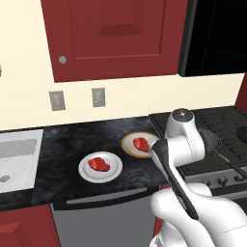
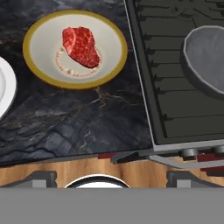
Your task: Place one of the steaks on the plate and the other in the bowl. Then place the bowl in the fridge.
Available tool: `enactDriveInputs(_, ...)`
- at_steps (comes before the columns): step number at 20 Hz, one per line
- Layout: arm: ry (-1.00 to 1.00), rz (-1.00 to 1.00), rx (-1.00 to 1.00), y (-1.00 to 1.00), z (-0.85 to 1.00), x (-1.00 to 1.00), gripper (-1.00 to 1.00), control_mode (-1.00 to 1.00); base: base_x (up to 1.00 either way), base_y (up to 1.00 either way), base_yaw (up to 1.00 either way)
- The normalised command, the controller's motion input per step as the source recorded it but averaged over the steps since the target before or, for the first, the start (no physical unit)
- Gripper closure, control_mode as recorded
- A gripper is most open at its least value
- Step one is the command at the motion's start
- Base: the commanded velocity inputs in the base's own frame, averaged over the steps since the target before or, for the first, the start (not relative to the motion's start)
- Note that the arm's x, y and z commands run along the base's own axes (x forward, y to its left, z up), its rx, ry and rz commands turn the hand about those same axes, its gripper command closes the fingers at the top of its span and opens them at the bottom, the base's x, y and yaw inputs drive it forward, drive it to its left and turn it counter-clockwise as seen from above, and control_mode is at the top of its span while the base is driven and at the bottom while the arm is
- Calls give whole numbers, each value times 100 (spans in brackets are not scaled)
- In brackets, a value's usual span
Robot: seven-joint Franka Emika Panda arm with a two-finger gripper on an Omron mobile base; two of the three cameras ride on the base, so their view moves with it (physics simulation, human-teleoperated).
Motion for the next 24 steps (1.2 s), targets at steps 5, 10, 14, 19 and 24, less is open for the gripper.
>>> enactDriveInputs(5, 0, -14, 11, -34, 14, -13, -100, -100, 0, 0, 0)
enactDriveInputs(10, 0, 0, 0, 0, 0, 0, -100, -100, 0, 0, 0)
enactDriveInputs(14, 0, 0, 0, 0, 0, 0, -100, -100, 0, 0, 0)
enactDriveInputs(19, 0, 0, 0, 0, 0, 0, -100, 100, -5, 12, -2)
enactDriveInputs(24, 0, 0, 0, 0, 0, 0, -100, 100, -14, 10, 12)
